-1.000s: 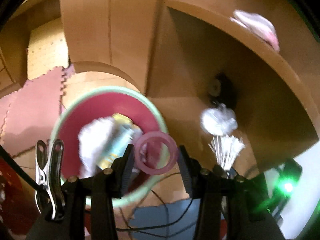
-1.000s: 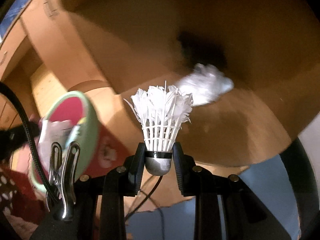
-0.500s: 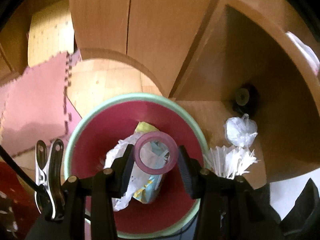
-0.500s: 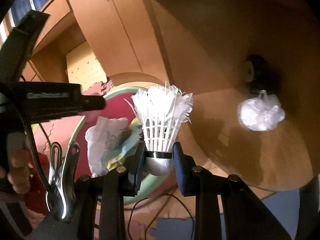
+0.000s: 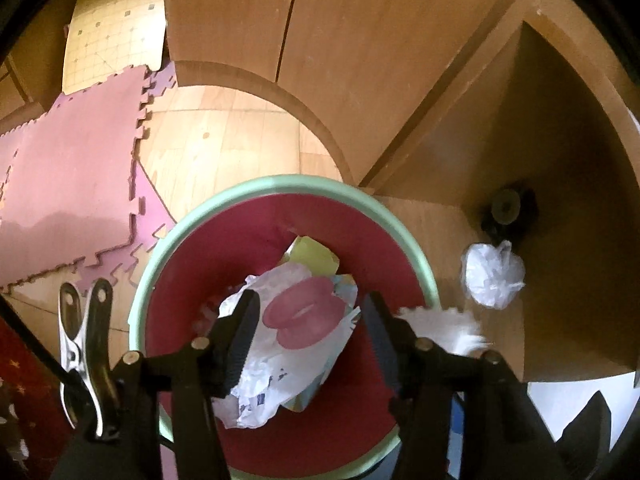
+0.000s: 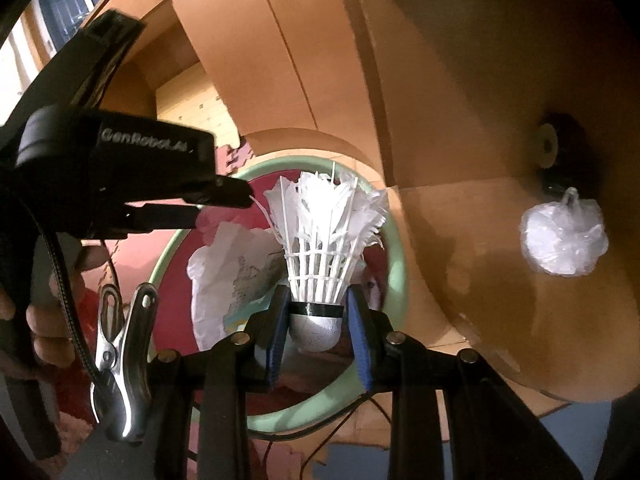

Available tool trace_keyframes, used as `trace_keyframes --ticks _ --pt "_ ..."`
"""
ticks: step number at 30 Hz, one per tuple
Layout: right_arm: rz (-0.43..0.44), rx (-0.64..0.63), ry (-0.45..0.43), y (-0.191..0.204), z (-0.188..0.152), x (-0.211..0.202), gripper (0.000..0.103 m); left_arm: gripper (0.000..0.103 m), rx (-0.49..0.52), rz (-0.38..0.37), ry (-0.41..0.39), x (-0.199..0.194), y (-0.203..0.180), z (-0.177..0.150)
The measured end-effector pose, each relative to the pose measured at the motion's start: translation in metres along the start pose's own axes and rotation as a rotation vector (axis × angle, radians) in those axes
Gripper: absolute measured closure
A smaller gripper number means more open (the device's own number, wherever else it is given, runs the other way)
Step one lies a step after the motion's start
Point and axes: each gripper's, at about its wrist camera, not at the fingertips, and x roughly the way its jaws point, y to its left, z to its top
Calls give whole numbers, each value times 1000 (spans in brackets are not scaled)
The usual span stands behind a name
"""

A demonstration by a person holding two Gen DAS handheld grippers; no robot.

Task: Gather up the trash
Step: 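Open both tools to drop the shuttlecock and pink ring into the bin, then move the right tool to the shelf and grasp the clear plastic bag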

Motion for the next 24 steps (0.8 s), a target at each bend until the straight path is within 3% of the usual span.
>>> trace_keyframes --ticks 4,11,14,24 --pt "31 1 4 3 -1 2 53 46 2 16 4 -1 0 0" --pt "8 9 -49 -6 -5 -16 53 46 -19 9 -2 -4 1 1" --pt "-33 61 -81 -30 -4 -28 53 46 -11 -1 -2 -5 -2 2" --pt "-199 249 -73 -122 -6 -24 53 46 -1 -37 -20 -18 -17 3"
